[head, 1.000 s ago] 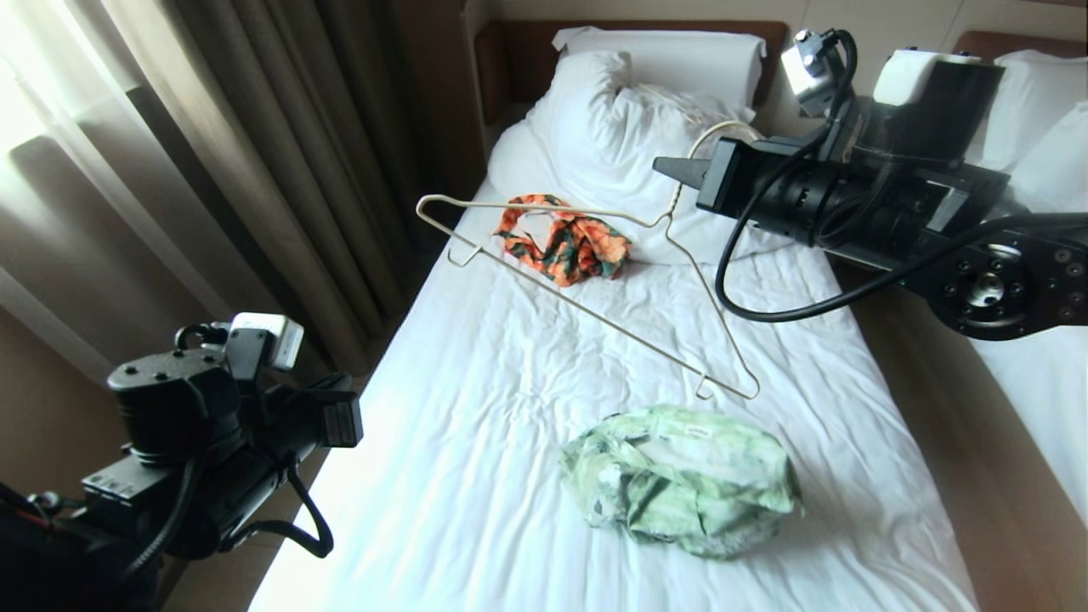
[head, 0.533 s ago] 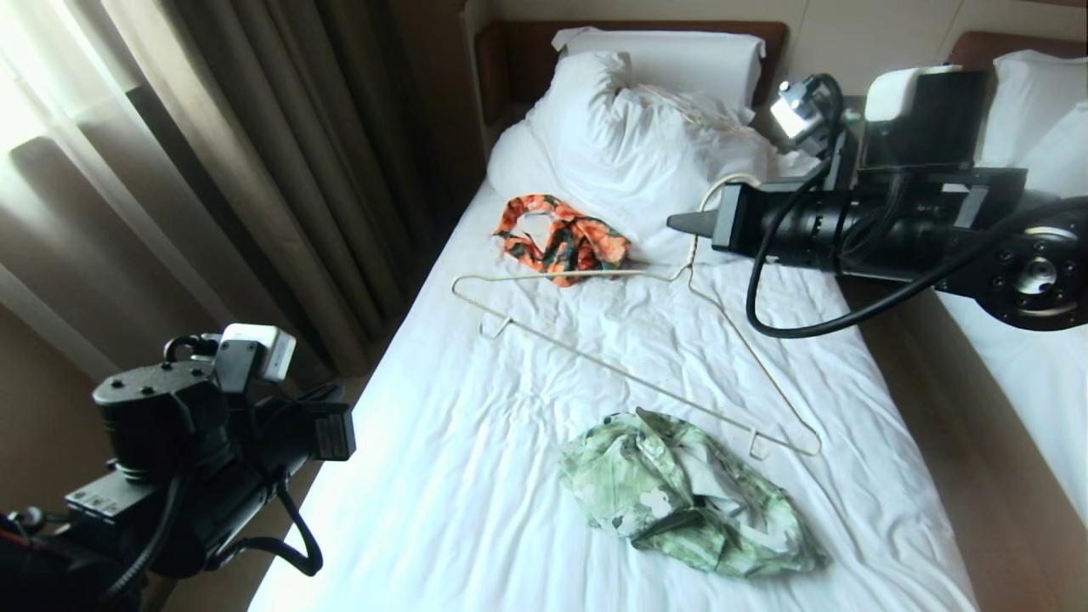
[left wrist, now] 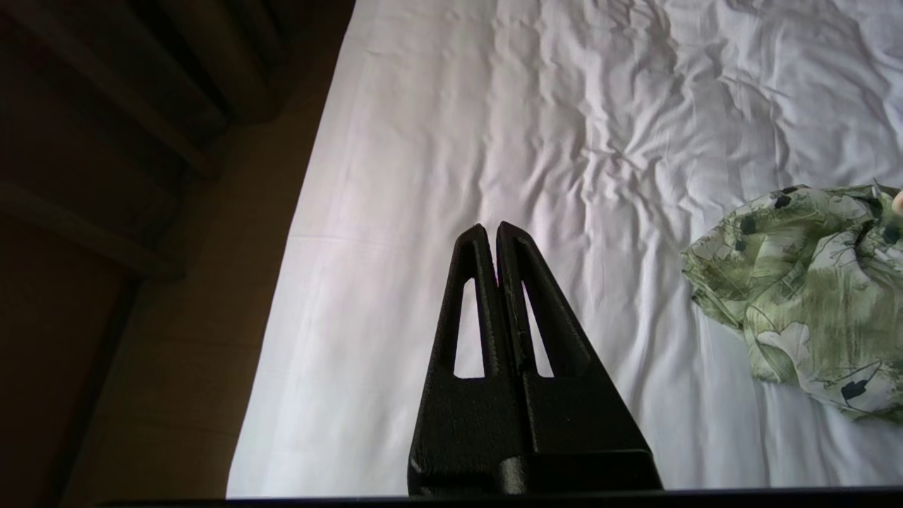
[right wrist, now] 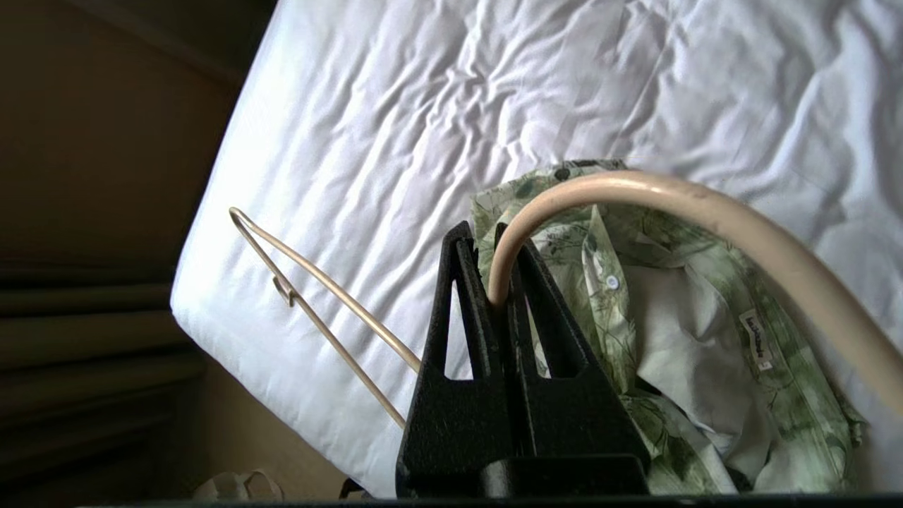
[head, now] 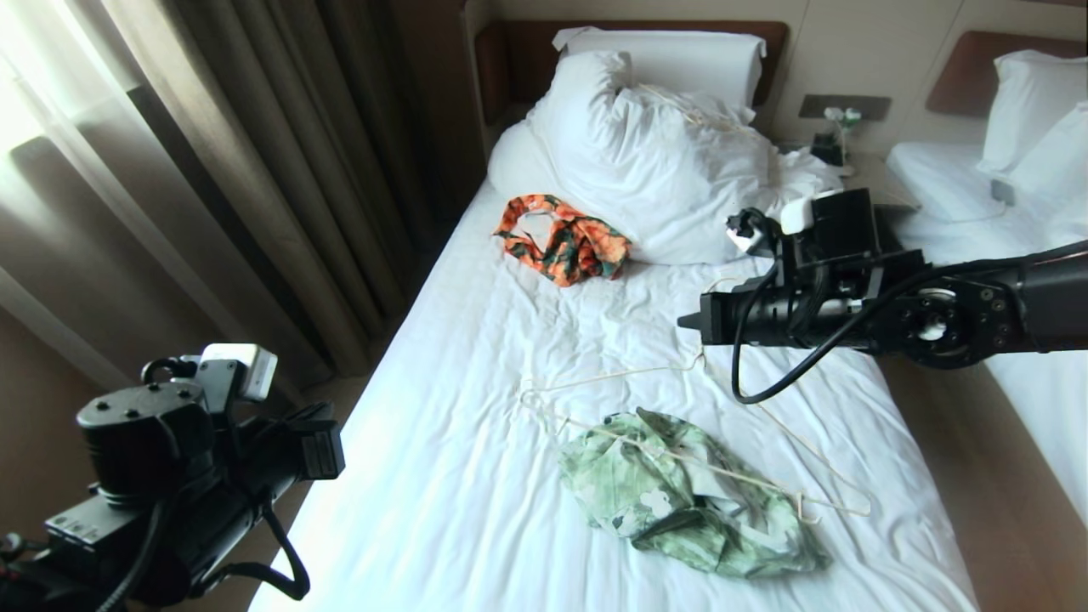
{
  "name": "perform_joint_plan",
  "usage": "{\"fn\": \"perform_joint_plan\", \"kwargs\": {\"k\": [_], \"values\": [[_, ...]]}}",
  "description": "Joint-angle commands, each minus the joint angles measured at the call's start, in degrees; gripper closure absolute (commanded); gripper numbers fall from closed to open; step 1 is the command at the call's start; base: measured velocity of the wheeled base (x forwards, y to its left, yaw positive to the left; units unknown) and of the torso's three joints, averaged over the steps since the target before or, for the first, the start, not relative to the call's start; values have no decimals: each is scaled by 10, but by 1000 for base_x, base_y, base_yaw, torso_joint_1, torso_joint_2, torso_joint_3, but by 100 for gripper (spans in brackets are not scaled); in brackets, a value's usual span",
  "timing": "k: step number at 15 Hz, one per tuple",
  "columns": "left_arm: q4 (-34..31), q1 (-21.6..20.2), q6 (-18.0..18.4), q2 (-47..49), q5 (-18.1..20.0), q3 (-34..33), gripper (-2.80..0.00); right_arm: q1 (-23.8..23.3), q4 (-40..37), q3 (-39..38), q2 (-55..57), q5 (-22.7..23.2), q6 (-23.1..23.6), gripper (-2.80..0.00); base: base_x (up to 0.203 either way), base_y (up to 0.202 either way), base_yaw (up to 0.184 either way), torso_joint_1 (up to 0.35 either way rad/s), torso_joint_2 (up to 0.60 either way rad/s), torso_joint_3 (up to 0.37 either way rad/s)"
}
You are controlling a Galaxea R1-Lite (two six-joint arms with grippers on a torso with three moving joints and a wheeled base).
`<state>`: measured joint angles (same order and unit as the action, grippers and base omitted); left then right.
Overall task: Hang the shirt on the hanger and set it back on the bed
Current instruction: Place the hanger on the bed
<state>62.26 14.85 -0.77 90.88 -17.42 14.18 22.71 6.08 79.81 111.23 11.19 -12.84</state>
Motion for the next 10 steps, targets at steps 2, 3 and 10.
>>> {"fn": "perform_joint_plan", "kwargs": {"k": [2, 3, 10], "values": [[3, 0, -3, -14, 0, -12, 0, 3, 1, -19, 22, -1, 1, 0, 0, 0, 0, 0, 0, 0], [3, 1, -6, -19, 0, -16, 0, 3, 1, -27, 23, -1, 2, 0, 0, 0, 0, 0, 0, 0], [3, 2, -20, -28, 3, -32, 0, -3, 80, -81, 31, -13, 26, 0, 0, 0, 0, 0, 0, 0]]}}
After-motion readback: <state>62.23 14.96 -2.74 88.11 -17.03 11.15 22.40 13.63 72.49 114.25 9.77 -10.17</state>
